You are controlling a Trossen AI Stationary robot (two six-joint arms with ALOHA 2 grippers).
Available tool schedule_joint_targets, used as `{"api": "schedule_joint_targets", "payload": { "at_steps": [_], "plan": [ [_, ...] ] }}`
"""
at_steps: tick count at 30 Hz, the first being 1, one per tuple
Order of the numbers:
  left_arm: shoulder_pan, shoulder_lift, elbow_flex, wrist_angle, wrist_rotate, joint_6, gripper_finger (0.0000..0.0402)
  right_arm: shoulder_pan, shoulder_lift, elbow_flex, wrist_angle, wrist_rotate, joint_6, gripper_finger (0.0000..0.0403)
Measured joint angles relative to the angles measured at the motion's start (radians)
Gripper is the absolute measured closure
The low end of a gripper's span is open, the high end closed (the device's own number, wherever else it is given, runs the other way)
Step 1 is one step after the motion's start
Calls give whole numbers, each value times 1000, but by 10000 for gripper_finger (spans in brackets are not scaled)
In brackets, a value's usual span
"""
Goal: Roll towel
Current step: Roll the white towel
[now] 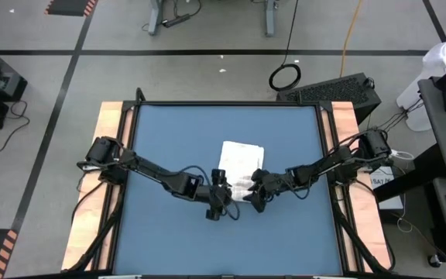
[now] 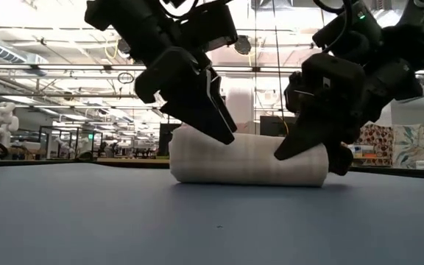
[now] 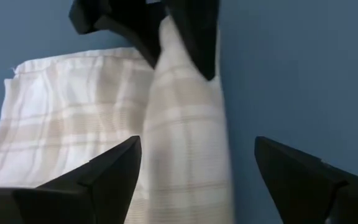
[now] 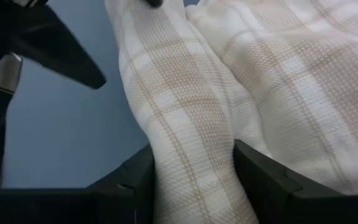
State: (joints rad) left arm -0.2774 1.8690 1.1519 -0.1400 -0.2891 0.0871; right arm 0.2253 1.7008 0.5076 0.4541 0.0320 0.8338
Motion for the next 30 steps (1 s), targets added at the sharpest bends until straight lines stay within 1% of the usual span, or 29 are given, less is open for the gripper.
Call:
{"api": "schedule_joint_targets", "payload": {
  "at_steps": [6,9,14,20,22,25,28,30],
  "plan": [
    [-44,20,4,7,-11,-2,84,-17,0,-1,8,-29,10,230],
    [-60,46,3,3,-88,0,84,-18,0,-1,8,-31,21,230],
    [-66,68,3,4,-181,13,84,-18,0,-1,8,-38,22,230],
    [-49,68,3,-4,-190,32,84,-18,0,-1,8,-39,23,230],
    [-29,73,3,-8,-177,25,84,-18,0,-1,8,-39,23,230],
    [4,84,2,-24,-95,13,89,-18,0,-1,8,-40,23,230],
    [30,96,2,-35,-6,-11,111,-18,-5,-1,7,-39,23,229],
    [39,109,3,-26,19,-23,135,-18,-8,-2,4,-37,23,226]
  ]
}}
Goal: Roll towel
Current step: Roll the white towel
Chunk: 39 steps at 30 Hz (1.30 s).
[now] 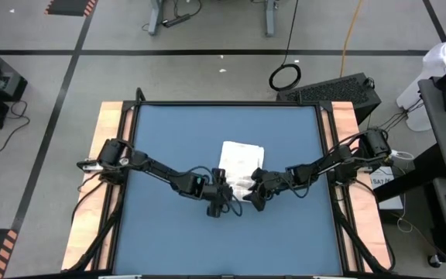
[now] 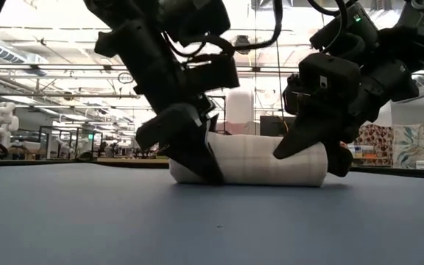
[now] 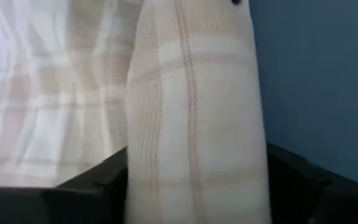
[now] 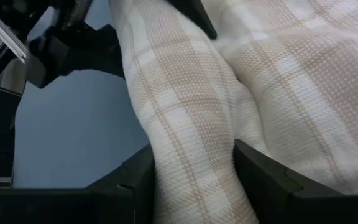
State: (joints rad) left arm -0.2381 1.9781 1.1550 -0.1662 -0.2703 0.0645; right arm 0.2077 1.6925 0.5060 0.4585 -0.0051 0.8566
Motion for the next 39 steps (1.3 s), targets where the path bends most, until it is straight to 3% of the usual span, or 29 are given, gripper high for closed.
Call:
{"api": "schedule_joint_targets", "payload": {
  "at_steps": [3,6,17,20,25,31,35,39],
  "plan": [
    [-1,4,1,7,-7,-5,168,1,-11,-1,-8,-8,-1,226],
    [-16,-6,1,-1,-41,-5,177,1,-12,-1,-14,-8,-1,230],
    [-125,-48,-1,-4,-182,3,84,1,-12,0,-27,-4,-1,249],
    [-155,-48,-1,-4,-223,2,73,1,-12,0,-27,-3,-2,249],
    [-192,-48,-1,-1,-376,3,70,1,-12,0,-28,-1,3,250],
    [-224,-48,-1,0,-380,-8,70,1,-12,0,-28,0,13,250],
    [-222,-39,-3,-15,-326,-75,70,1,-12,0,-28,0,14,250],
    [-201,-34,-53,11,-356,-91,70,1,-12,0,-29,0,17,250]
  ]
}}
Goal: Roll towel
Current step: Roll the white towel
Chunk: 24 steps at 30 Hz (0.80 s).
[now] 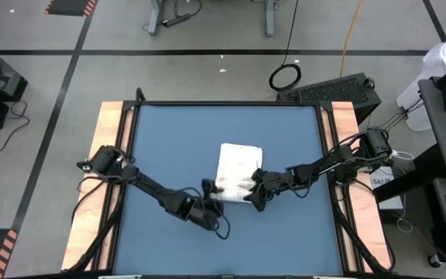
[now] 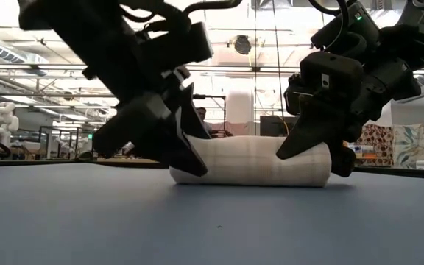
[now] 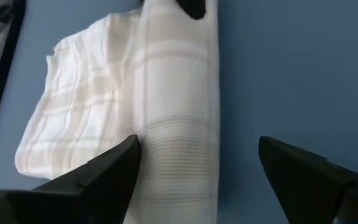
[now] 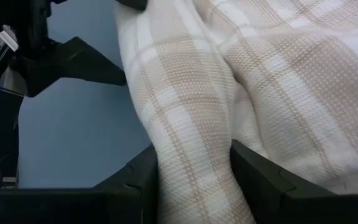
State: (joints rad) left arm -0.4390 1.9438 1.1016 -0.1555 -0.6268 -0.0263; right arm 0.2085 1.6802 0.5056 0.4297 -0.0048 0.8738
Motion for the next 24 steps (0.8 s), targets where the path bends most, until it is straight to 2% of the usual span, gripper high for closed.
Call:
{"api": "schedule_joint_targets", "payload": {
  "at_steps": [12,21,24],
  "plan": [
    [28,0,-32,136,-9,84,70,0,0,0,0,0,2,250],
    [104,0,-31,76,146,9,70,0,0,0,0,0,5,250],
    [130,0,-31,74,229,8,77,0,0,0,2,0,2,250]
  ]
}}
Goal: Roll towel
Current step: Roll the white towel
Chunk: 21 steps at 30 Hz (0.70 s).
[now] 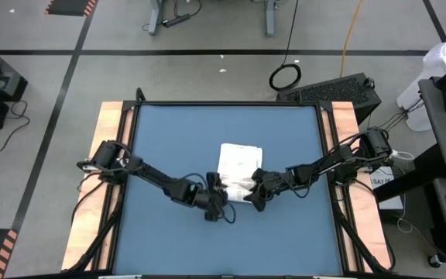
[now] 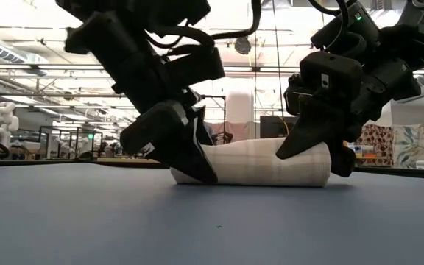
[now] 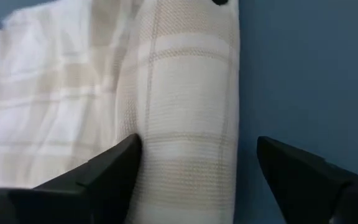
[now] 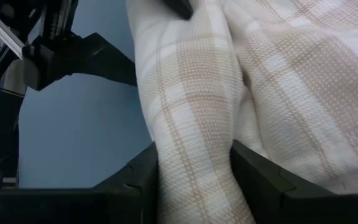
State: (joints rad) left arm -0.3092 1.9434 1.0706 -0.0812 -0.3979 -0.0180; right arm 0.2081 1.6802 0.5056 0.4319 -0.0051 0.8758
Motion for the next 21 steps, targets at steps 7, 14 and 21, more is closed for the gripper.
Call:
{"api": "schedule_joint_targets", "payload": {
  "at_steps": [7,14,21],
  "plan": [
    [59,-3,1,-1,100,-2,162,2,-53,-3,-14,4,-46,228],
    [125,-4,2,0,256,-10,249,25,-203,-5,-200,58,-142,170],
    [181,-3,1,1,428,-89,272,163,-313,-6,-257,278,-392,145]
  ]
}}
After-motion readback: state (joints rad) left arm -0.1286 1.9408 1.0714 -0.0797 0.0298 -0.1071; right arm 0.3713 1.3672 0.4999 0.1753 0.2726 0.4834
